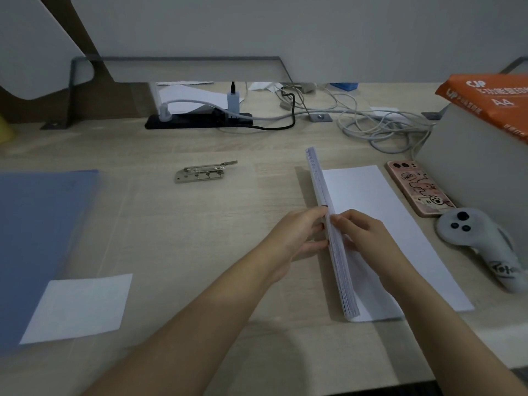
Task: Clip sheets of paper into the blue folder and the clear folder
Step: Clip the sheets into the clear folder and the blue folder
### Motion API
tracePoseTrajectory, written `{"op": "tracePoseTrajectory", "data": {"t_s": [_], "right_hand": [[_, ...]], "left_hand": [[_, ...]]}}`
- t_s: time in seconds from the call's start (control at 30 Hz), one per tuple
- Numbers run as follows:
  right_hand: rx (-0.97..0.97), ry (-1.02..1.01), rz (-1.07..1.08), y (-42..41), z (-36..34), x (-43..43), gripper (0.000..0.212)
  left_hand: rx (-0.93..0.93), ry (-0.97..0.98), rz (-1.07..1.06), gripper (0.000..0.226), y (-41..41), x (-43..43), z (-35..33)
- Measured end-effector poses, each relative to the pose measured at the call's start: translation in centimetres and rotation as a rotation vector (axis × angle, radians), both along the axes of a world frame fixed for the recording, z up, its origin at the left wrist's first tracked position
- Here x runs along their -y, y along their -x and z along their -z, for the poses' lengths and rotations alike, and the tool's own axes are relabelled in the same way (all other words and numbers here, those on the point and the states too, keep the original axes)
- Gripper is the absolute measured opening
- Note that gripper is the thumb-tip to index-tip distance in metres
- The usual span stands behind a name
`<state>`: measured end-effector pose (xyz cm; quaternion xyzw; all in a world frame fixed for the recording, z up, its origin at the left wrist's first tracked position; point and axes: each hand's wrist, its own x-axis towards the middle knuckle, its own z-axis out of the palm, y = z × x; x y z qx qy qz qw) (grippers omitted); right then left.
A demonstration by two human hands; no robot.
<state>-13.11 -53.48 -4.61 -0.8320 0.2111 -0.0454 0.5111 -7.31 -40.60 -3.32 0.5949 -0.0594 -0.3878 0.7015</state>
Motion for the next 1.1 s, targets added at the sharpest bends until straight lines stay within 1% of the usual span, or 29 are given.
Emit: {"op": "tracePoseTrajectory", "data": {"t_s": [0.13, 0.23, 0.33, 0.5, 0.7, 0.83, 0.9, 1.0, 1.03, 1.07, 1.1], "right_hand": [[0.004, 0.019, 0.003, -0.1, 0.2, 0.0, 0.03], [0.011, 0.078, 0.019, -0.1, 0.3, -0.2, 0.025], [0.009, 0.12, 0.027, 0.0, 0.3, -0.5, 0.029], [0.012, 0.083, 0.022, 0.1, 0.1, -0.4, 0.031], [0.014, 0.1, 0.023, 0.1, 0.2, -0.5, 0.026], [0.012, 0.176, 0.074, -0.1, 0.2, -0.7, 0.023], [0.014, 0.242, 0.116, -0.2, 0.3, -0.8, 0.023], [0.021, 0.28, 0.14, -0.3, 0.5, -0.9, 0.027], [0.022, 0.281, 0.14, -0.4, 0.6, -0.9, 0.028], [0.021, 0.28, 0.142, -0.3, 0.6, -0.9, 0.028], [0.019, 0.276, 0.143, -0.3, 0.5, -0.9, 0.027]], "left_hand": [[0.022, -0.013, 0.011, 0.041, 0.0, 0.0, 0.0], [0.028, -0.021, 0.009, 0.037, 0.1, 0.0, 0.1], [0.03, -0.03, -0.005, 0.034, 0.2, -0.1, -0.1], [0.027, -0.035, 0.001, 0.03, 0.3, -0.1, -0.3], [0.023, -0.028, 0.005, 0.034, 0.4, -0.1, -0.6], [0.024, -0.056, 0.016, 0.038, 0.4, -0.1, -0.6], [0.072, -0.11, 0.0, 0.038, 0.8, 0.0, -0.7], [0.31, -0.265, -0.105, 0.047, 1.4, 0.2, -0.5], [0.335, -0.278, -0.115, 0.048, 1.5, 0.4, -0.5], [0.307, -0.283, -0.091, 0.046, 1.6, 0.5, -0.6], [0.234, -0.262, -0.06, 0.04, 1.5, 0.7, -0.6]]}}
